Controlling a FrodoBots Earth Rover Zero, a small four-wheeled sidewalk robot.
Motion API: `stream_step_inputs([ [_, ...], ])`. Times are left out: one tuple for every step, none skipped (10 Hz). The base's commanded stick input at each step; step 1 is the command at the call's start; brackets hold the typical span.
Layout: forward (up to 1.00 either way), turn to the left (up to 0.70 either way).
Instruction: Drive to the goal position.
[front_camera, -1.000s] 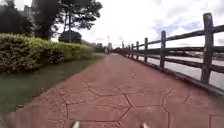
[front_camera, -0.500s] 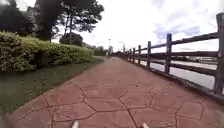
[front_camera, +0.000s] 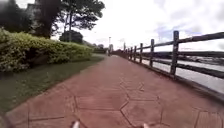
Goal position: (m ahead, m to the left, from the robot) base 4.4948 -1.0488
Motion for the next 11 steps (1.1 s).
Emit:
stream_step_inputs([
  [0.70, 0.00],
  [0.70, 0.00],
  [0.70, 0.00],
  [0.70, 0.00],
  [0.70, 0.00],
  [0.70, 0.00],
  [0.70, 0.00],
  [0.70, 0.00],
  [0.70, 0.00],
  [0.70, 0.00],
  [0.70, 0.00],
])
